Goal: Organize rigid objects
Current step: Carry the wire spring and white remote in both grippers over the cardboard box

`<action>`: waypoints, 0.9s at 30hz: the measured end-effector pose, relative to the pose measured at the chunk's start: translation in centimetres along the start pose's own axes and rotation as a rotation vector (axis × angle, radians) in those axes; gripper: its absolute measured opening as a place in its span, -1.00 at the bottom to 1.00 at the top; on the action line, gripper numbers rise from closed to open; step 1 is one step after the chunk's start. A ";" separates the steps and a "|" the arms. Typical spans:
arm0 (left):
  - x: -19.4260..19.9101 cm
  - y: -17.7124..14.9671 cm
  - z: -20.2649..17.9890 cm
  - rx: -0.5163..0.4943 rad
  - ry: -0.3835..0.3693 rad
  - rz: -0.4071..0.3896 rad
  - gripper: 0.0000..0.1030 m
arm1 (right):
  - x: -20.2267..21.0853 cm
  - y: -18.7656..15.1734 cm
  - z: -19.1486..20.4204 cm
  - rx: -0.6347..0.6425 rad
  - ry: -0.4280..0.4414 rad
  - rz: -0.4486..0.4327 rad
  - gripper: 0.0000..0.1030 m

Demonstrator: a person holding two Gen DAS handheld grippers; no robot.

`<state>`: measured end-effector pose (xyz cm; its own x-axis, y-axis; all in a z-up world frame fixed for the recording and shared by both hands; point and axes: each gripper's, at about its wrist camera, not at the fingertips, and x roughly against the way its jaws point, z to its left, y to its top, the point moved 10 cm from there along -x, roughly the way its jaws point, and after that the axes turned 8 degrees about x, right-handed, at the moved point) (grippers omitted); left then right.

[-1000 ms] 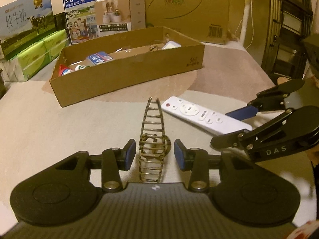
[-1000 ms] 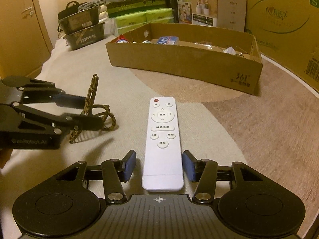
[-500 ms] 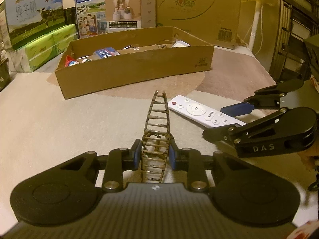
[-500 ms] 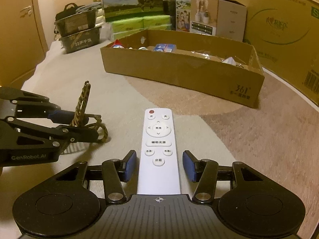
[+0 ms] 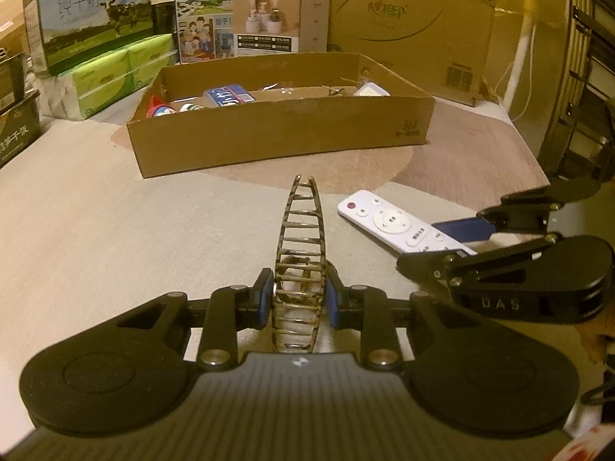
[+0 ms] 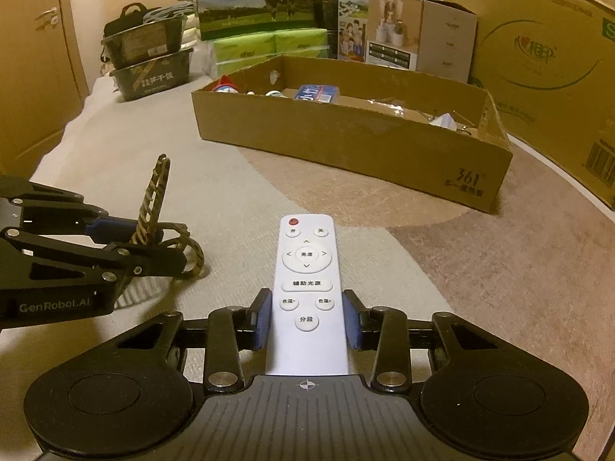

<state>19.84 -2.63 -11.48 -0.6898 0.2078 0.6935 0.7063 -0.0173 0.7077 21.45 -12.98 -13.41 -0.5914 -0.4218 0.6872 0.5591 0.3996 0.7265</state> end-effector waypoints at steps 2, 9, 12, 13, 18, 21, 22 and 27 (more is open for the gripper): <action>0.2 0.1 0.0 0.010 0.001 0.003 -0.52 | 0.3 0.0 0.1 -0.003 0.002 -0.005 -0.25; 1.1 0.5 0.2 0.039 0.008 -0.003 -0.53 | 2.0 0.8 -0.2 -0.039 -0.002 -0.040 -0.25; 1.5 0.8 0.2 0.051 0.010 -0.009 -0.53 | 2.7 1.1 -0.3 -0.053 -0.006 -0.050 -0.25; 1.7 1.0 0.3 0.054 0.009 -0.013 -0.53 | 2.9 1.2 -0.4 -0.057 -0.007 -0.053 -0.25; 2.4 1.8 0.3 0.065 0.008 -0.030 -0.52 | 3.9 1.8 -0.7 -0.075 -0.015 -0.071 -0.25; 2.9 2.6 0.4 0.071 0.014 -0.040 -0.53 | 4.5 2.3 -1.1 -0.080 -0.026 -0.083 -0.25; 3.1 2.9 0.5 0.073 0.017 -0.044 -0.53 | 4.7 2.5 -1.3 -0.081 -0.029 -0.086 -0.25; 3.6 4.3 1.0 0.087 0.028 -0.061 -0.53 | 5.5 3.8 -2.3 -0.092 -0.053 -0.105 -0.25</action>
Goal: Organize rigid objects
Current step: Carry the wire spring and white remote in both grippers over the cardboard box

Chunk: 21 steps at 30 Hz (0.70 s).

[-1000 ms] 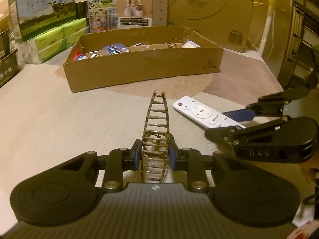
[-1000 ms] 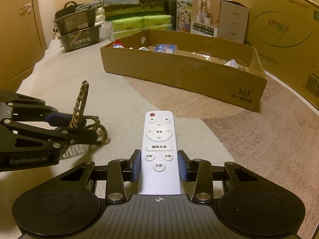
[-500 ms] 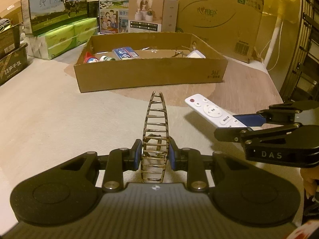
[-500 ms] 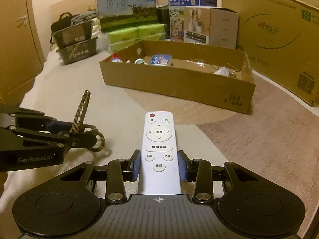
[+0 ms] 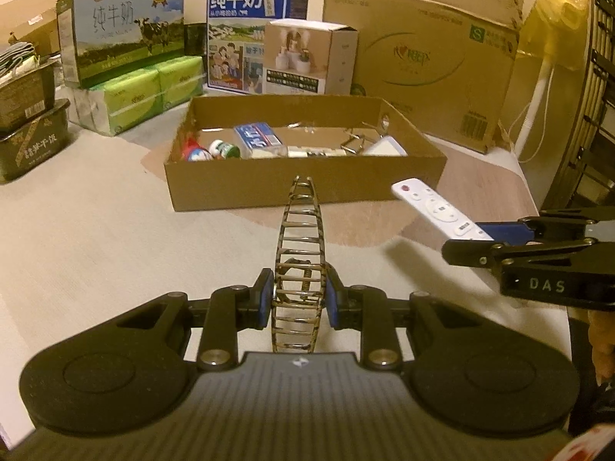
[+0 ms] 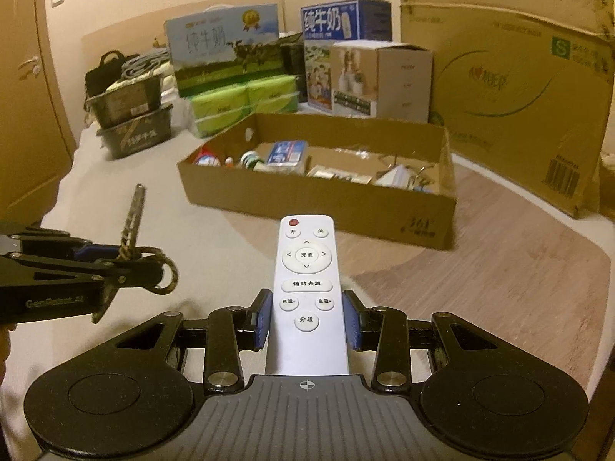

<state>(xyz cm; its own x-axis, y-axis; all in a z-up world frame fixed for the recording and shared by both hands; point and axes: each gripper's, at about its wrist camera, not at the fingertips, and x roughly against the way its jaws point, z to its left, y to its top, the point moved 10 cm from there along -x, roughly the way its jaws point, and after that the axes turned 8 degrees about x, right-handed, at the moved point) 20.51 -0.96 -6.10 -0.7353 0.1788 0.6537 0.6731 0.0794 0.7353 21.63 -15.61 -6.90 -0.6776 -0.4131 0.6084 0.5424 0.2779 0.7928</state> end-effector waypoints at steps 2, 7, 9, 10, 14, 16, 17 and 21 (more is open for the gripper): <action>0.1 0.5 0.2 0.002 0.005 -0.007 -0.53 | 0.2 0.5 -0.3 -0.002 -0.006 -0.007 -0.25; 0.3 1.6 0.6 0.009 0.014 -0.022 -0.53 | 0.5 1.6 -1.0 -0.006 -0.015 -0.023 -0.25; 0.4 2.0 0.6 0.010 0.015 -0.026 -0.53 | 0.7 2.0 -1.2 -0.005 -0.016 -0.028 -0.25; 0.4 2.3 0.7 0.012 0.016 -0.029 -0.53 | 0.7 2.2 -1.3 -0.005 -0.017 -0.031 -0.25; 0.4 3.8 1.1 0.014 0.016 -0.040 -0.53 | 0.9 3.1 -1.8 -0.002 -0.020 -0.041 -0.25; 0.4 4.8 1.3 0.014 0.016 -0.050 -0.53 | 1.0 3.7 -2.2 0.002 -0.020 -0.047 -0.25; 0.4 5.4 1.4 0.010 0.018 -0.056 -0.53 | 1.0 4.1 -2.3 0.004 -0.020 -0.049 -0.25; 0.3 7.8 1.9 0.009 0.016 -0.070 -0.53 | 0.8 5.5 -2.9 0.024 -0.020 -0.057 -0.25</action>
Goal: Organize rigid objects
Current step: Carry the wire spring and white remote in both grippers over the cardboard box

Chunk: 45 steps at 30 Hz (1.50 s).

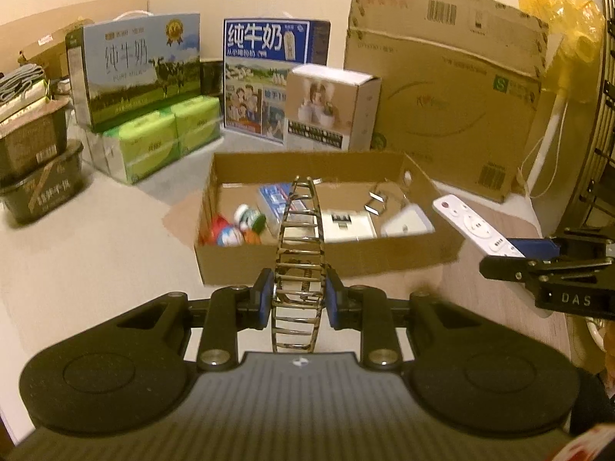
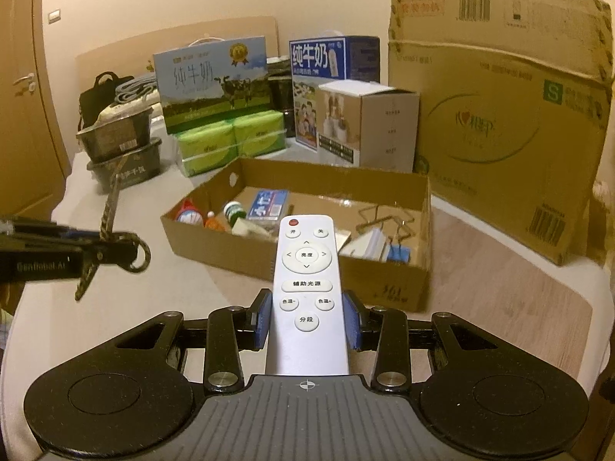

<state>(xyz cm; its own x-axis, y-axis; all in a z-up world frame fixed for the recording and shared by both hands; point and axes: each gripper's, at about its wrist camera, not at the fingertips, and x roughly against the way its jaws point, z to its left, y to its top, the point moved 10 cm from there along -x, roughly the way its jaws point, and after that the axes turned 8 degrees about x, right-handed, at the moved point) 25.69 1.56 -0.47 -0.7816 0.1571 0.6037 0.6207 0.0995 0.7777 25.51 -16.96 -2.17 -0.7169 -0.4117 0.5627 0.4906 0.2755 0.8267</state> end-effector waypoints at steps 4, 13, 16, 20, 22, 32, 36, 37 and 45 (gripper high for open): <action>-0.6 2.0 0.5 -0.001 0.001 -0.002 -0.53 | -0.5 1.5 -0.9 0.012 0.002 -0.004 -0.25; -2.7 4.9 1.0 -0.031 0.010 0.021 -0.53 | -1.7 4.3 -2.7 0.010 0.040 0.002 -0.25; -3.4 5.4 0.9 -0.046 0.014 0.032 -0.53 | -2.2 5.1 -3.4 0.014 0.041 0.005 -0.25; -4.4 5.8 0.6 -0.059 0.013 0.049 -0.53 | -2.7 6.2 -4.1 0.027 0.042 0.006 -0.25; -4.9 5.9 0.6 -0.063 0.013 0.058 -0.53 | -3.0 6.7 -4.4 0.025 0.046 0.006 -0.25; -7.2 7.1 0.8 -0.086 0.022 0.087 -0.53 | -5.3 8.6 -5.5 0.050 0.054 0.022 -0.25; -8.2 7.7 1.1 -0.094 0.028 0.095 -0.53 | -6.2 8.8 -5.6 0.063 0.058 0.036 -0.25; -8.4 7.9 1.1 -0.098 0.030 0.096 -0.53 | -6.5 8.9 -5.6 0.068 0.059 0.040 -0.25; -10.3 8.8 1.7 -0.109 0.032 0.112 -0.53 | -8.6 9.0 -6.0 0.072 0.085 0.073 -0.25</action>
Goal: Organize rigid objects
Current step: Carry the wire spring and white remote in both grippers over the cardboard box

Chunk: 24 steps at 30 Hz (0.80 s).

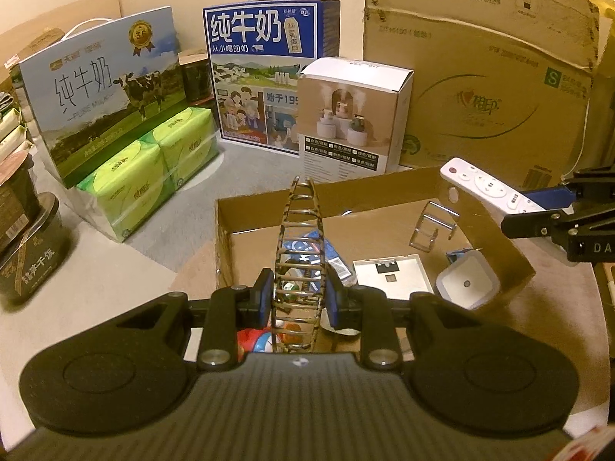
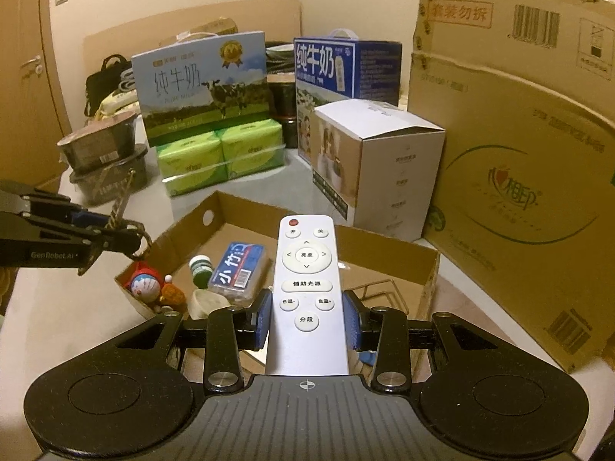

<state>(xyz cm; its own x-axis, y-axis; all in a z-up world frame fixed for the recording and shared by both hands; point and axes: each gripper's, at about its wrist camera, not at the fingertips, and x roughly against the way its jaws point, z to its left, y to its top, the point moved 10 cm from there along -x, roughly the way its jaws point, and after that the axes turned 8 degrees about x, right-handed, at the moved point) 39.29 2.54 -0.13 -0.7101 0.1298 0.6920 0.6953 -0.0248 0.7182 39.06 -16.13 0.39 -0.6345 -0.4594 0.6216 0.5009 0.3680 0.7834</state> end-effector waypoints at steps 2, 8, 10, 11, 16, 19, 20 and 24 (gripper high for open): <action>-0.5 0.1 0.2 -0.005 0.003 0.006 -0.53 | -0.5 0.2 -0.1 0.002 0.009 0.006 -0.25; -1.7 0.5 0.6 0.002 -0.005 0.019 -0.53 | -1.8 0.9 -0.4 0.004 0.033 0.023 -0.25; -2.2 0.7 0.8 0.008 -0.008 0.023 -0.53 | -2.2 1.0 -0.6 0.006 0.038 0.029 -0.25; -2.4 0.8 1.0 0.006 -0.006 0.024 -0.53 | -2.5 1.0 -0.7 0.010 0.041 0.033 -0.25; -3.4 1.5 1.7 0.010 -0.005 0.032 -0.53 | -3.6 1.4 -0.8 0.031 0.053 0.049 -0.25; -4.1 2.1 2.3 0.030 -0.009 0.040 -0.53 | -4.2 1.5 -0.9 0.039 0.060 0.056 -0.25; -4.3 2.3 2.5 0.030 -0.005 0.041 -0.53 | -4.5 1.6 -1.0 0.042 0.062 0.059 -0.25; -5.2 2.9 2.9 0.023 0.004 0.050 -0.53 | -5.3 2.0 -1.1 0.051 0.067 0.065 -0.25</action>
<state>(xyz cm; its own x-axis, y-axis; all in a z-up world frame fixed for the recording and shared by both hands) 45.33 4.65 -1.85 -0.6752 0.1246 0.7270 0.7320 -0.0082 0.6813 44.06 -13.84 -1.30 -0.5599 -0.4862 0.6709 0.5081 0.4381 0.7416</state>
